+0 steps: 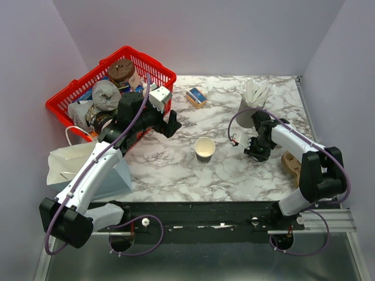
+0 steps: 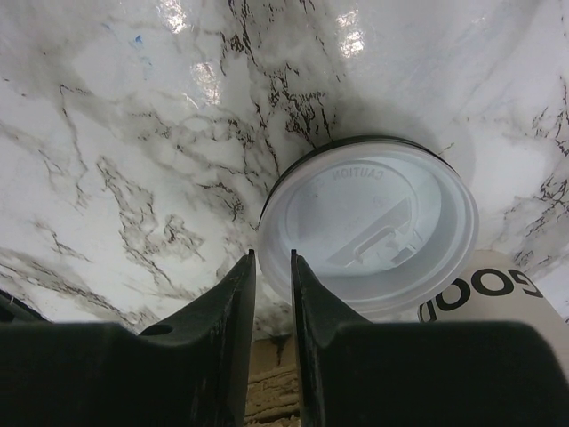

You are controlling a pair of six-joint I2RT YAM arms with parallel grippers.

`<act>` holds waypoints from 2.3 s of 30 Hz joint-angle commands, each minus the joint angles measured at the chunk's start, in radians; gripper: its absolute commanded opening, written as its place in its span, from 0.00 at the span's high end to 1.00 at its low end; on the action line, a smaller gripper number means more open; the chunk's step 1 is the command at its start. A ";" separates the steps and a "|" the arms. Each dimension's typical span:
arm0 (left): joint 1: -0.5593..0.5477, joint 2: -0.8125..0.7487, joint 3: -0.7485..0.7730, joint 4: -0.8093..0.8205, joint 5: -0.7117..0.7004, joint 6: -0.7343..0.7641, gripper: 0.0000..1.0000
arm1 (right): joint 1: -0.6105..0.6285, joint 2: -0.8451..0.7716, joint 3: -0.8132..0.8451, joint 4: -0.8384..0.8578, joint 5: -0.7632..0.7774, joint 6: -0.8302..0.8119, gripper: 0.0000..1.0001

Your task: Pack the takeout coffee

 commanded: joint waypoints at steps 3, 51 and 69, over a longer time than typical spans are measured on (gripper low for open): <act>0.004 -0.011 -0.017 0.025 0.019 -0.010 0.01 | -0.004 0.015 -0.006 0.011 0.023 -0.007 0.71; 0.004 -0.011 -0.058 0.034 0.097 0.020 0.02 | -0.004 -0.048 0.421 -0.325 -0.311 0.224 0.99; -0.057 -0.136 -0.142 0.023 0.134 0.254 0.03 | 0.111 0.136 0.725 -0.226 -1.187 0.712 0.99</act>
